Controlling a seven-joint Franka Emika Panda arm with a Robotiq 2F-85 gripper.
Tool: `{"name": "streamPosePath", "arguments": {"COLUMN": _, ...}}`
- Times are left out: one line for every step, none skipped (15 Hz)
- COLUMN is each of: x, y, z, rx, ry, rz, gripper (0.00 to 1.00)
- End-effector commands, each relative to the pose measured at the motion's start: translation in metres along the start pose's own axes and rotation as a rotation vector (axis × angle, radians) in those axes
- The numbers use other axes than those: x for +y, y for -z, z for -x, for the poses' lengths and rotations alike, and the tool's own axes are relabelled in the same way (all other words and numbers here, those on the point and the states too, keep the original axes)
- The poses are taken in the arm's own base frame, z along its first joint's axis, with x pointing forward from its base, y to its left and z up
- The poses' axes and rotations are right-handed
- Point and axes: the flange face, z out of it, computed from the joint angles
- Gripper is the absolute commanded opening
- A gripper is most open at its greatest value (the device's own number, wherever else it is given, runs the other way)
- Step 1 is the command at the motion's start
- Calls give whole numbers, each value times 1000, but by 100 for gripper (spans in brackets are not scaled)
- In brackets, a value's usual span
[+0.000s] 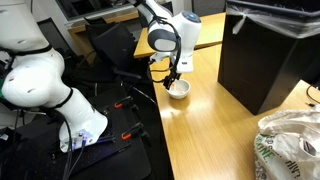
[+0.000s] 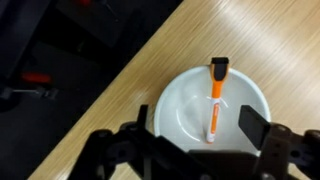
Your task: Remove the orange marker from the white bowl
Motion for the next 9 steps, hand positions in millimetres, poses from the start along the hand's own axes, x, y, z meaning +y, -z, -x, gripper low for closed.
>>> {"name": "streamPosePath", "arguments": {"x": -3, "y": -17, "z": -3, "rx": 7, "ry": -43, "rz": -41, "gripper": 92}}
{"name": "streamPosePath", "arguments": {"x": -6, "y": -23, "z": -3, "rx": 8, "ry": -54, "rz": -48, "gripper": 88}}
{"name": "streamPosePath", "arguments": {"x": -7, "y": -29, "z": -3, "rx": 2, "ry": -61, "rz": -50, "gripper": 81}}
{"name": "streamPosePath", "arguments": {"x": -8, "y": -36, "z": -2, "rx": 0, "ry": -68, "rz": -49, "gripper": 82}}
{"name": "streamPosePath", "arguments": {"x": -9, "y": -41, "z": -2, "rx": 3, "ry": -71, "rz": -46, "gripper": 81}}
{"name": "streamPosePath", "arguments": {"x": -9, "y": -45, "z": -1, "rx": 0, "ry": -74, "rz": -49, "gripper": 57}}
{"name": "streamPosePath", "arguments": {"x": -10, "y": -47, "z": -1, "rx": 12, "ry": -73, "rz": -53, "gripper": 57}}
{"name": "streamPosePath", "arguments": {"x": -10, "y": -48, "z": -1, "rx": 26, "ry": -78, "rz": -57, "gripper": 50}}
{"name": "streamPosePath", "arguments": {"x": -11, "y": -45, "z": -1, "rx": 52, "ry": -69, "rz": -71, "gripper": 42}}
